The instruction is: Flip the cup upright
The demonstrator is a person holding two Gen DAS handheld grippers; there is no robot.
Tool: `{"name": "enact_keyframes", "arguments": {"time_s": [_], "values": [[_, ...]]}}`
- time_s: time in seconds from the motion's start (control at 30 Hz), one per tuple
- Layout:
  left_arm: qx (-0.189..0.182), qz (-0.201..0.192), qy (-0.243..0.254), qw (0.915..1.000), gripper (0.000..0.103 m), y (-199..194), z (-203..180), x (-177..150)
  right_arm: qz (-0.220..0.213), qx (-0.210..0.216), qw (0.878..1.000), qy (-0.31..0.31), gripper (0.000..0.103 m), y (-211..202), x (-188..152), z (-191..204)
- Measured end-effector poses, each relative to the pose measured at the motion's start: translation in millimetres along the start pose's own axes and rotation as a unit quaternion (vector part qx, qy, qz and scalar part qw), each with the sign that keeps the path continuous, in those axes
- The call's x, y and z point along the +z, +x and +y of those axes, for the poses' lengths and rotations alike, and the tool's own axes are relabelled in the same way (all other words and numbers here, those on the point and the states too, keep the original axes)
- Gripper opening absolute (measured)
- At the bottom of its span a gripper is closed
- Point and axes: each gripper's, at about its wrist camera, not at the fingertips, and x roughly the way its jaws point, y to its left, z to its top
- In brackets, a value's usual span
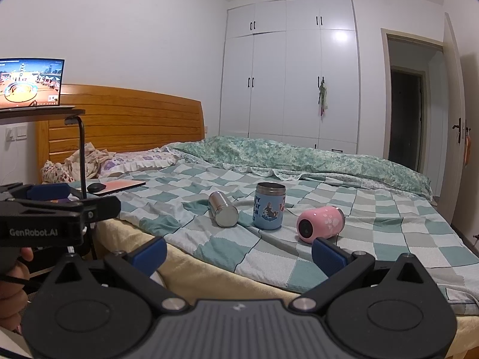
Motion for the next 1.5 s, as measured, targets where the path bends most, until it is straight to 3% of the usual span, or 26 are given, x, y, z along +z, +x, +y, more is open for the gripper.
{"name": "enact_keyframes", "arguments": {"time_s": [1.5], "values": [[0.002, 0.002, -0.003, 1.0000, 0.103, 1.0, 1.4, 1.3, -0.003, -0.002, 1.000, -0.005, 0.103, -1.2, 0.3, -0.4]]}}
